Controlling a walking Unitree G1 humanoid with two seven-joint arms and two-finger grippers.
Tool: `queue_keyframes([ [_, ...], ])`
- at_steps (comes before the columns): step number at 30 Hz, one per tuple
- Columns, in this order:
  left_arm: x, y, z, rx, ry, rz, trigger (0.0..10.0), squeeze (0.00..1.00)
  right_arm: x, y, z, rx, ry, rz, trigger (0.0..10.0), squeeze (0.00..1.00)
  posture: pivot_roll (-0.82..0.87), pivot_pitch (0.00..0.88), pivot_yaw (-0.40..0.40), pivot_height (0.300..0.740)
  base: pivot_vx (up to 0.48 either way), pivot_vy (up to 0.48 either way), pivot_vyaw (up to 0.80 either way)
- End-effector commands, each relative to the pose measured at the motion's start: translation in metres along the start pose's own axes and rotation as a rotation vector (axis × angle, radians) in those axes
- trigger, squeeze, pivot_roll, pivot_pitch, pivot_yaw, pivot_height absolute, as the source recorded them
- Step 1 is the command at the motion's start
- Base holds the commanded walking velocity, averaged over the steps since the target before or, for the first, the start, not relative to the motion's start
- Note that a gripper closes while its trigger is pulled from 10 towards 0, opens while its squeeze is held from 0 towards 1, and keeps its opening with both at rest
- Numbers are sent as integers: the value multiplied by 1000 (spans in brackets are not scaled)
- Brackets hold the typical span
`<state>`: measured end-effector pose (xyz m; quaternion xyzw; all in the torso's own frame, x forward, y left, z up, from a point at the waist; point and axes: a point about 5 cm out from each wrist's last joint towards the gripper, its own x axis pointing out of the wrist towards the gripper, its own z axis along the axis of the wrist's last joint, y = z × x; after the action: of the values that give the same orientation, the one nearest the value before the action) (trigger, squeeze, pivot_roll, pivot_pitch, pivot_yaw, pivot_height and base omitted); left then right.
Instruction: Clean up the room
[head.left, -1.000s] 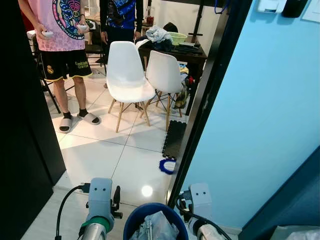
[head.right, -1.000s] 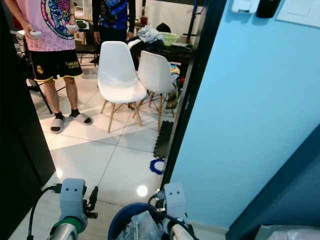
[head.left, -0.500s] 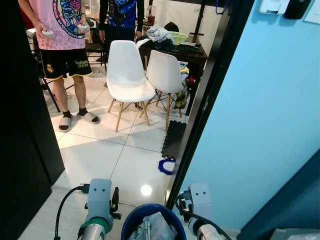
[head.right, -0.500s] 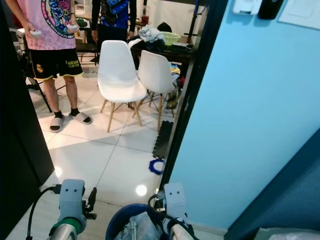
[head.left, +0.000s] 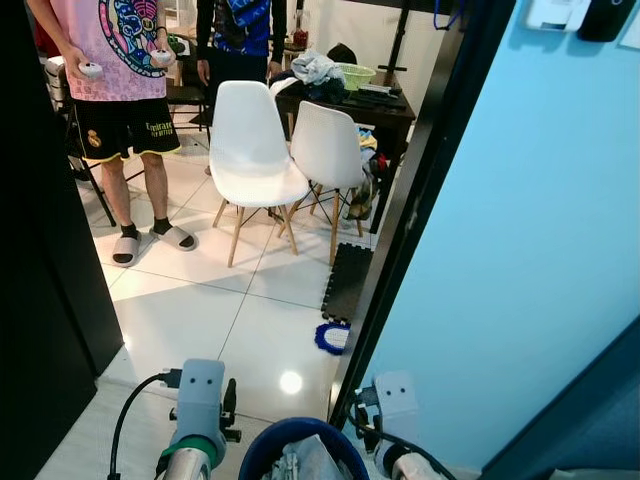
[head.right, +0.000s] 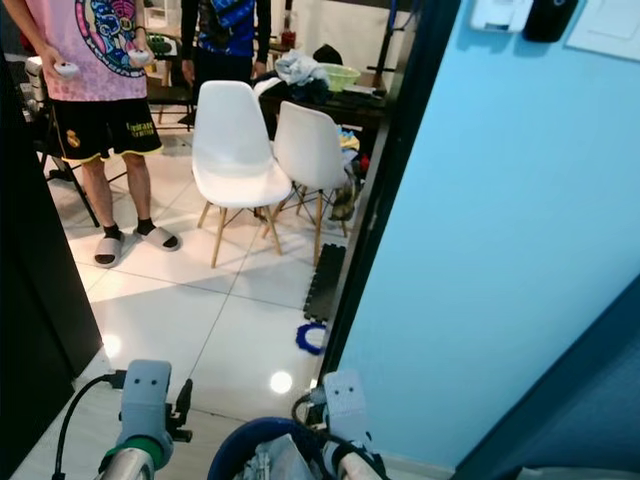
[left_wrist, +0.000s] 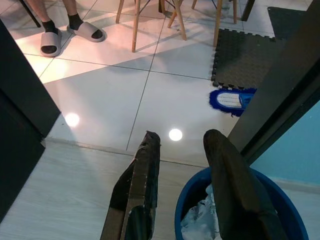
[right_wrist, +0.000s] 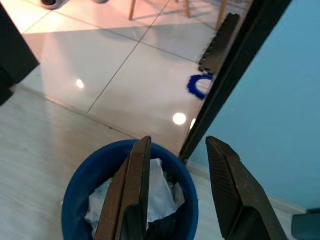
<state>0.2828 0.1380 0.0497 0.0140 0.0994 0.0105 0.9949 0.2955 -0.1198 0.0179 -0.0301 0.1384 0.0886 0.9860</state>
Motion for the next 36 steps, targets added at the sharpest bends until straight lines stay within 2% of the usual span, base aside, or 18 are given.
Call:
queue_keyframes([
  [1, -2, -1, -8, 3, 29, 1, 10000, 0, -5, -1, -11, -11, 43, 7, 10000, 0, 34, 8, -60, 740, 0, 0, 0],
  [13, -1, -2, -7, 0, 20, 9, 10000, 0, -1, -4, -4, -9, 18, -4, 10000, 0, 32, 2, -58, 740, 0, 0, 0],
  [36, -1, -1, -7, 4, 15, 7, 10000, 0, -4, -7, -8, -11, 35, -26, 10000, 0, 31, 8, -51, 740, 0, 0, -786],
])
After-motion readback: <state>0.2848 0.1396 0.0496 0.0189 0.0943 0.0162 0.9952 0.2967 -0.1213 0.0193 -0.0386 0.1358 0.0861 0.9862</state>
